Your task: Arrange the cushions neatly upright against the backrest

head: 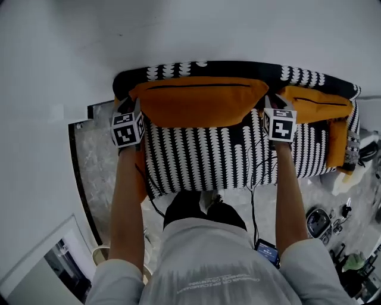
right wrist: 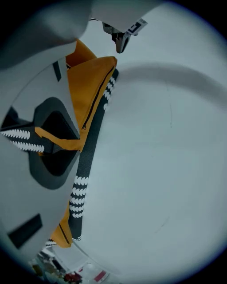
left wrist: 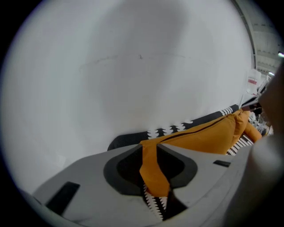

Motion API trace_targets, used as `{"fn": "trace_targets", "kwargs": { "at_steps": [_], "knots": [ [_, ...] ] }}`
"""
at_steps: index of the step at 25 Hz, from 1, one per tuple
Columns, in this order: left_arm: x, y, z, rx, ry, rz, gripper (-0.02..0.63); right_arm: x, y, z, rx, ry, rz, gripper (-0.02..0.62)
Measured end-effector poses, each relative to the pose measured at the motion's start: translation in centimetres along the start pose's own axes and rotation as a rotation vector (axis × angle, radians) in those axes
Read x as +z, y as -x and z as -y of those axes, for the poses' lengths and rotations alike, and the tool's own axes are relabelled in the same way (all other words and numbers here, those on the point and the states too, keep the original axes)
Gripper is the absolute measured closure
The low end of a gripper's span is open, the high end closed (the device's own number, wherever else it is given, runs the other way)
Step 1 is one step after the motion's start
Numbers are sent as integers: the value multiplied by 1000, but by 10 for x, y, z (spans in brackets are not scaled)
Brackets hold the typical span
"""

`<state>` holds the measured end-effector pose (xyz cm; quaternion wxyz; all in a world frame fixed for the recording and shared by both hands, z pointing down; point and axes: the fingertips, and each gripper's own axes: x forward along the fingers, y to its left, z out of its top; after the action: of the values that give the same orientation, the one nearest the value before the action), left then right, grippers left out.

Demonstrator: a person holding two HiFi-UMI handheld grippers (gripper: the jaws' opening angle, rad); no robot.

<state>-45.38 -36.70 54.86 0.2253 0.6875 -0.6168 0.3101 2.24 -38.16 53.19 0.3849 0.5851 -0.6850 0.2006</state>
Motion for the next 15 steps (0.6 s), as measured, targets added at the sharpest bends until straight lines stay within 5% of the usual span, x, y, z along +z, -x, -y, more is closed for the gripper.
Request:
{"fn": "trace_targets", "kwargs": {
  "at_steps": [15],
  "knots": [
    [-16, 237, 114, -118, 12, 242, 539, -45, 232, -2, 88, -22, 245, 540]
  ]
}}
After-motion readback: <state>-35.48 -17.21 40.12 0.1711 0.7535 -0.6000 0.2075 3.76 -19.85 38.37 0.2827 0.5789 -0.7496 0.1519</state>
